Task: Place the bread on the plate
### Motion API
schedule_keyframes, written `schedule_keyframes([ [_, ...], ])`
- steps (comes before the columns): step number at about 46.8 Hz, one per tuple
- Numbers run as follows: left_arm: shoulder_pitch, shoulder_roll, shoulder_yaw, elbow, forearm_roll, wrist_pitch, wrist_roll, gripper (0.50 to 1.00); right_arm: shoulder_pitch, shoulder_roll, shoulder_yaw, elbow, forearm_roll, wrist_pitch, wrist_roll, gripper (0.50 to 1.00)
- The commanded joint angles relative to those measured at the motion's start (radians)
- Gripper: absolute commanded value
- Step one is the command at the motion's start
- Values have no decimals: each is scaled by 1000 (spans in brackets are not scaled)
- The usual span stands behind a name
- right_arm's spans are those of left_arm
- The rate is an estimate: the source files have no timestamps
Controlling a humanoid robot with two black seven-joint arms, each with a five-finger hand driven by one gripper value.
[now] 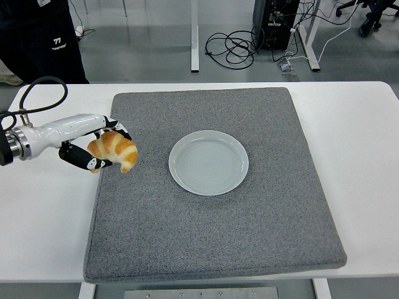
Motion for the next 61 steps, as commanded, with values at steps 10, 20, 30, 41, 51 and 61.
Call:
schedule_keyframes([
  [10, -123, -29, -1, 119, -48, -13, 0, 525, 0, 0, 2, 0, 0, 0, 0, 1000],
  [20, -171, -175, 4, 254, -79, -12, 2, 530, -2, 0, 0, 0, 0, 0, 0, 1000],
  [30, -217, -336, 13, 416, -75, -10, 3, 530, -5, 0, -1, 0, 0, 0, 0, 1000],
  [41, -254, -546, 16, 559, -77, -7, 6, 534, -5, 0, -1, 0, 0, 0, 0, 1000],
  [51, -252, -665, 36, 575, -71, -3, 28, 537, -9, 0, -1, 0, 0, 0, 0, 1000],
  [61, -239, -717, 117, 575, -53, 42, 23, 537, -11, 0, -1, 0, 0, 0, 0, 1000],
])
